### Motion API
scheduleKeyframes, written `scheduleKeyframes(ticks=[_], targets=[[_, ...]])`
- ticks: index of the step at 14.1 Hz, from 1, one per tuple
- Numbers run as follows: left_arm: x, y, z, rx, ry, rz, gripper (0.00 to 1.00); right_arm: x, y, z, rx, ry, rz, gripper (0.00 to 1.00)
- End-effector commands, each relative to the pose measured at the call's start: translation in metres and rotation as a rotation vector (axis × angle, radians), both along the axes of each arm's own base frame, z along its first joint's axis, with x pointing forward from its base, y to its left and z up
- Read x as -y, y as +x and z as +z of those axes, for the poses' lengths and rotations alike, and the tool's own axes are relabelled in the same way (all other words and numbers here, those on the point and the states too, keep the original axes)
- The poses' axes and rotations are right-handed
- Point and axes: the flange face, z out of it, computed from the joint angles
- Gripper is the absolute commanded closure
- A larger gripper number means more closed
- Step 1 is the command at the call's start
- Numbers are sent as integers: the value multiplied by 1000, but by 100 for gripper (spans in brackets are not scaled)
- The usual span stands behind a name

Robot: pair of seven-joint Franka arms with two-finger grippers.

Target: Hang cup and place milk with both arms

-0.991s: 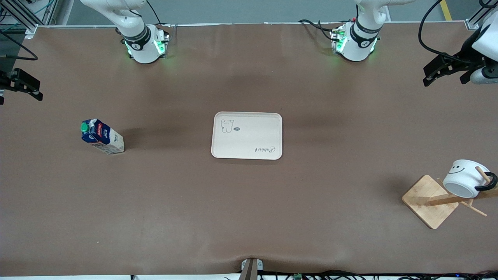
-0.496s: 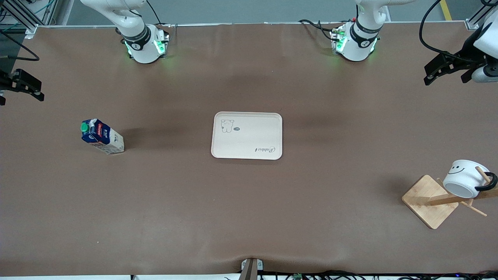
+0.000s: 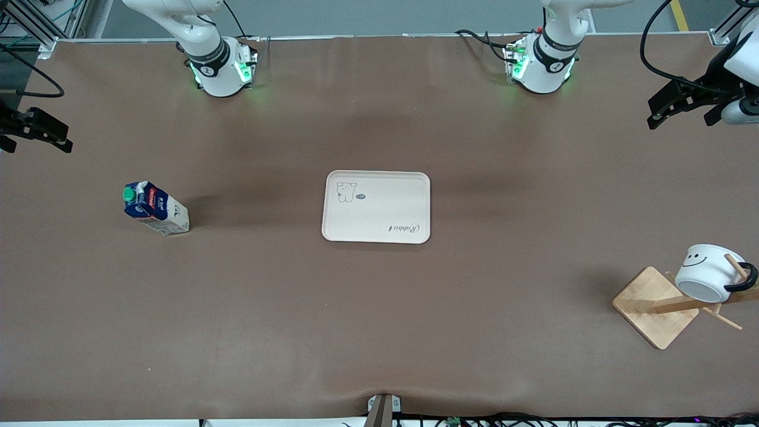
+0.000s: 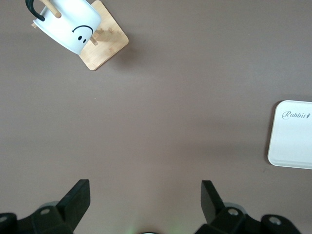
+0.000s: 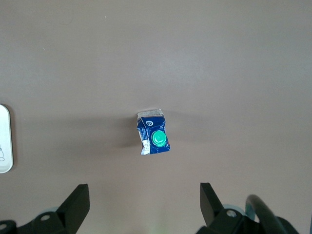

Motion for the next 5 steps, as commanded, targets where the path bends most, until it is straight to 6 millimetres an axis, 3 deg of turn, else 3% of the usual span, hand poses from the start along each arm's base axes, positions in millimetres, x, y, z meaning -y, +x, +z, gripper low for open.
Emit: scheduleKeyframes(ticks=[1, 5], targets=[[-1, 1, 6, -4, 14, -6, 0, 2, 0, 1, -2, 26, -37, 0], [-1, 2, 4, -7, 15, -7, 0, 7, -1, 1, 1, 69, -52, 0]])
